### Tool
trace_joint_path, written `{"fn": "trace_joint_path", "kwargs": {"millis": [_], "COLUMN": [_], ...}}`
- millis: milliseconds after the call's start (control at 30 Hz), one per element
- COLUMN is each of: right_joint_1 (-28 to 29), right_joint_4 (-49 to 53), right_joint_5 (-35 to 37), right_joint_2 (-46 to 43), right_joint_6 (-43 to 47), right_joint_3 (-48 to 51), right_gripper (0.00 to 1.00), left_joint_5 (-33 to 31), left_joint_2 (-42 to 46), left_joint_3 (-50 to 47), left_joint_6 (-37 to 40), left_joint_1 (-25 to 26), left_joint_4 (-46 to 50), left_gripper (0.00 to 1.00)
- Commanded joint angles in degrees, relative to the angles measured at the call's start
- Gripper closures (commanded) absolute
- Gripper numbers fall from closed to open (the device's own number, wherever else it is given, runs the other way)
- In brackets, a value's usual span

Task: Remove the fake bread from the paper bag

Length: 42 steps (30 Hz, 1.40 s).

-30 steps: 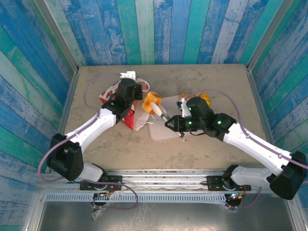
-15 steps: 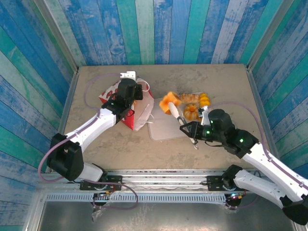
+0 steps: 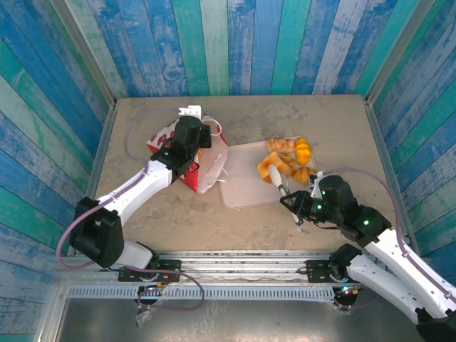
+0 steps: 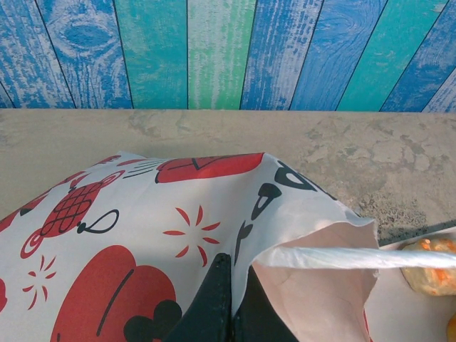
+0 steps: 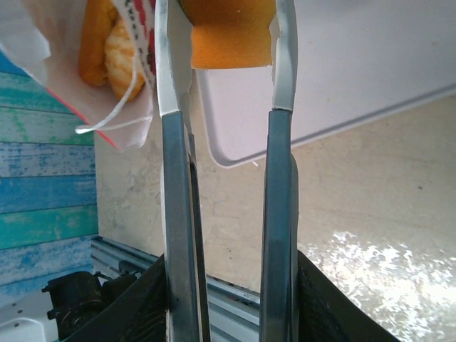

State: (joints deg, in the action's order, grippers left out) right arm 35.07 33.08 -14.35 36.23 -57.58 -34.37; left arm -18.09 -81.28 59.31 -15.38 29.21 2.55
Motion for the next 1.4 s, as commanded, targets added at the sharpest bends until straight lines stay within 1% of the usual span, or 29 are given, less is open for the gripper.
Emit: {"fn": "trace_joint_path", "kwargs": {"millis": [0, 33, 367, 933, 1100, 1233, 1367], "right_joint_1": [-0.4, -2.0, -5.6, -7.1, -7.3, -7.4, -7.5], "right_joint_4": [0.7, 0.8, 0.6, -7.0, -5.7, -2.3, 1.2], "right_joint_5": [-1.2, -1.4, -3.3, -6.2, -6.4, -5.5, -4.5], "right_joint_2": [-1.4, -1.4, -2.5, 0.3, 0.2, 0.0, 0.0], "right_joint_6": [-1.2, -1.4, -2.0, -3.7, -4.4, -3.9, -3.2], "right_joint_3": [1.6, 2.2, 6.6, 10.8, 11.3, 10.4, 8.9], "right_gripper": [0.59, 0.59, 0.58, 0.55, 0.52, 0.47, 0.46], "left_joint_5": [-0.3, -0.3, -0.5, -0.1, 0.0, 0.0, -0.3], "left_joint_2": [-1.7, -1.7, 0.2, -0.5, -0.5, -0.6, -0.8], "left_joint_3": [0.4, 0.4, -0.4, -0.2, -0.3, -0.3, -0.2], "left_joint_6": [0.4, 0.5, 1.1, 0.9, 1.0, 1.1, 1.3], "left_joint_1": [0.0, 0.0, 0.0, -0.1, 0.1, 0.0, 0.1], "left_joint_4": [-2.1, -2.0, -1.8, -2.0, -2.1, -2.3, -2.3], "left_gripper": [0.98, 0.98, 0.98, 0.98, 0.98, 0.98, 0.98]}}
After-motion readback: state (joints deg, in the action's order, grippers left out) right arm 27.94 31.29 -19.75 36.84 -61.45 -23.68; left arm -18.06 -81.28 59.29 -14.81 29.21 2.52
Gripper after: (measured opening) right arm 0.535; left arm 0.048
